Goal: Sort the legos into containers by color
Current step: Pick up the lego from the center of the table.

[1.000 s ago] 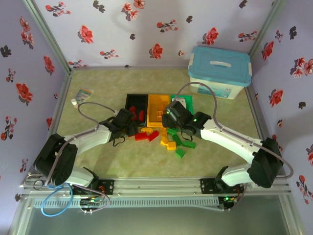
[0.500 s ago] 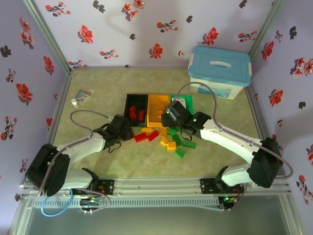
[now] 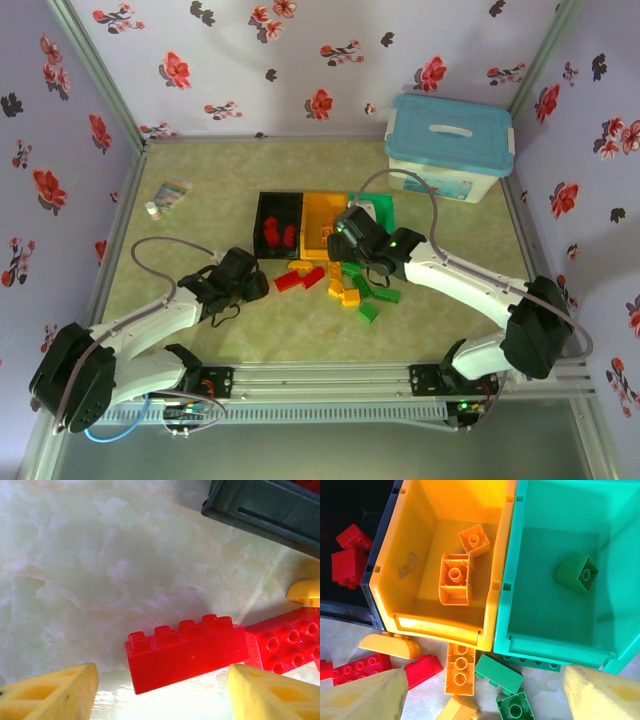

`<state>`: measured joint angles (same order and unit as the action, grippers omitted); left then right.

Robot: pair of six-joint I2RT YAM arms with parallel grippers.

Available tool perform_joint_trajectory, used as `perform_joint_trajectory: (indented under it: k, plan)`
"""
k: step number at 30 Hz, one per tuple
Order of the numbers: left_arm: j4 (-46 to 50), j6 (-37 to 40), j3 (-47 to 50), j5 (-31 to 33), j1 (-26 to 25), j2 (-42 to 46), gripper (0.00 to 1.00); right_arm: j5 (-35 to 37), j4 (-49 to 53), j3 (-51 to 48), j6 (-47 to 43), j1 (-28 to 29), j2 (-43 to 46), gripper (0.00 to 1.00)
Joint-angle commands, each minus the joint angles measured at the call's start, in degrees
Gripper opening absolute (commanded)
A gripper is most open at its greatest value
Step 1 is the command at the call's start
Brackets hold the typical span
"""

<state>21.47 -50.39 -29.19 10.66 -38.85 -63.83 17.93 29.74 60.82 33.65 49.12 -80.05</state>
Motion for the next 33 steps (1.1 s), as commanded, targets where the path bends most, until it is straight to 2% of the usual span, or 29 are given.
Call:
perform_joint_trajectory:
  k: [1, 7, 17, 26, 33]
  plan:
    - [0.6, 3.2, -1.8, -1.0, -0.3, -1.9, 0.72, 0.1, -0.6, 1.3, 0.7, -0.3, 0.8, 0.82]
    - [1.0, 7.6, -4.8, -3.1, 0.3, -7.5, 0.77, 0.5, -1.2, -0.9, 1.0, -0.3, 2.4, 0.82]
    - [-0.9, 9.8, -6.6, -4.5, 0.4, -12.6, 0.75, 0.9, -1.6, -2.1, 1.0, -0.4, 3.1, 0.82]
    - [-2.2, 11.0, -8.0, -4.9, 0.6, -15.0, 0.68, 0.9, -1.9, -2.7, 1.2, -0.4, 3.4, 0.82]
    - [-2.8, 10.6, -8.1, -6.5, 0.5, -16.2, 0.58, 0.9, -2.2, -3.1, 1.4, -0.3, 3.4, 0.81]
